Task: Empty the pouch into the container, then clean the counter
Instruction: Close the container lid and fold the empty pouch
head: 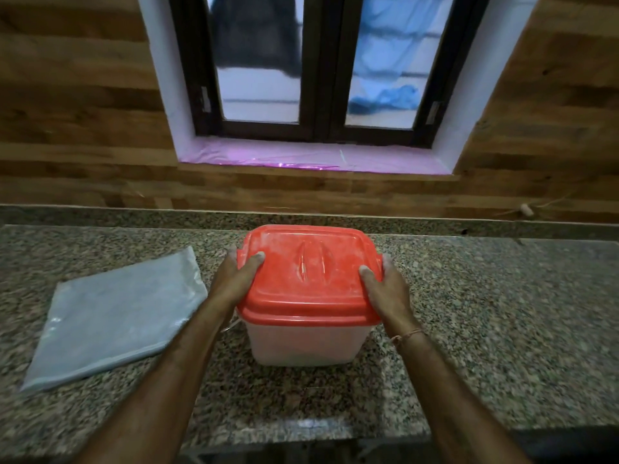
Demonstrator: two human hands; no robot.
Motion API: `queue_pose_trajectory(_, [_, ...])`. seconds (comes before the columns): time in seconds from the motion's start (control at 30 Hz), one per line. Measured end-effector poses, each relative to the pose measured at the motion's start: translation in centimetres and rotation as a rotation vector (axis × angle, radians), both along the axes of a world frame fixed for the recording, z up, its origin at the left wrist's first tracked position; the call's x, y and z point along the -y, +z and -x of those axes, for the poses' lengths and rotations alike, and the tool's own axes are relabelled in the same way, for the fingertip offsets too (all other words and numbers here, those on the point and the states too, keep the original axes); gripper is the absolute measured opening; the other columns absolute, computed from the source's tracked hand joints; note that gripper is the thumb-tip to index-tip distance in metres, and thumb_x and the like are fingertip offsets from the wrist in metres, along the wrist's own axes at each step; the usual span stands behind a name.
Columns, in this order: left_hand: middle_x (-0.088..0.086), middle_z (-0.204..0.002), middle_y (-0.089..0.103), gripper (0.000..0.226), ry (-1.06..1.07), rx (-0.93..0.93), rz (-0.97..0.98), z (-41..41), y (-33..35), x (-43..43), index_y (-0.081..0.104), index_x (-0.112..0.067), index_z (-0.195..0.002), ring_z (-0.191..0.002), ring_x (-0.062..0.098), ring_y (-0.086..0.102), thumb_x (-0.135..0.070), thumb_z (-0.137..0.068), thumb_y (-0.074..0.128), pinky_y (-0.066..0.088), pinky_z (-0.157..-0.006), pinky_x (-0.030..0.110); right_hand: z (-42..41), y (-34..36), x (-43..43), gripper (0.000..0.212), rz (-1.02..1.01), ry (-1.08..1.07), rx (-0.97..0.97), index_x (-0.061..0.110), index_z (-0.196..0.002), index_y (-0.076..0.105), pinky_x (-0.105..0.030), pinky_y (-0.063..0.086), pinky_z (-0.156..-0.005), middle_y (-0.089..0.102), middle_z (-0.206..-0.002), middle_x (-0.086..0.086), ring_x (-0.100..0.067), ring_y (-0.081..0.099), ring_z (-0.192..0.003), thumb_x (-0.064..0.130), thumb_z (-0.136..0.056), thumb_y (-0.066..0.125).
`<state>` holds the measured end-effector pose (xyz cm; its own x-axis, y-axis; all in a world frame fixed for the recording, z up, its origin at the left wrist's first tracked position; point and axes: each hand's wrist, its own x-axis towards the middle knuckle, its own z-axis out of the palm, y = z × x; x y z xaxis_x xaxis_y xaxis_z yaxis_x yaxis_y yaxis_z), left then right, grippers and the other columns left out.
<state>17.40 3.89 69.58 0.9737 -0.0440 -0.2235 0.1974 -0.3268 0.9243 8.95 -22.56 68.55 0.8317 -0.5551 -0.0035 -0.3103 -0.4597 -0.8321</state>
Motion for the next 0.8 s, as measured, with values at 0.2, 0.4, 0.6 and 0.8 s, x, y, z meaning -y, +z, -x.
queue_pose_trajectory(0.2, [0.008,-0.168,0.024,0.084,-0.019,0.021,-0.124,-0.4,-0.8,0.3,0.007,-0.037,-0.163,-0.149,0.034,0.034,-0.066,-0.096,0.048,0.035,-0.118,0.054,-1.0,0.6,-0.4,0.063,0.403,0.162,-0.193,0.035,-0.162,0.013,-0.062,0.021,-0.121,0.013,-0.170,-0.010,-0.033,0.019,-0.155,0.052,-0.104,0.033])
queue_pose_trajectory(0.4, [0.011,-0.132,0.060,0.109,0.189,-0.138,0.033,-0.5,-1.8,0.3,0.034,-0.010,-0.151,-0.110,0.035,0.067,-0.072,-0.071,0.073,0.058,-0.092,0.048,-1.6,0.0,0.6,0.092,-0.022,-0.014,-0.153,0.046,-0.157,0.010,-0.066,0.040,-0.110,0.022,-0.166,-0.009,-0.039,0.038,-0.145,0.070,-0.083,0.058])
queue_pose_trajectory(0.6, [0.009,-0.121,0.072,0.095,0.301,-0.007,-0.140,0.6,-0.7,0.4,0.060,-0.014,-0.133,-0.102,0.031,0.071,-0.077,-0.063,0.073,0.058,-0.091,0.043,-0.9,-0.8,1.4,0.096,-0.678,-0.162,-0.056,0.001,-0.131,0.053,-0.044,0.065,-0.069,0.076,-0.107,-0.018,-0.034,0.079,-0.081,0.047,-0.058,0.094])
queue_pose_trajectory(0.8, [0.016,-0.132,0.063,0.083,0.265,0.040,-0.177,0.5,-0.1,0.8,0.045,-0.010,-0.137,-0.112,0.037,0.065,-0.059,-0.079,0.077,0.054,-0.089,0.041,-1.2,-0.6,0.7,0.076,-0.327,-0.292,0.005,0.019,-0.121,0.057,-0.041,0.065,-0.068,0.069,-0.110,-0.005,-0.024,0.073,-0.085,0.059,-0.063,0.085])
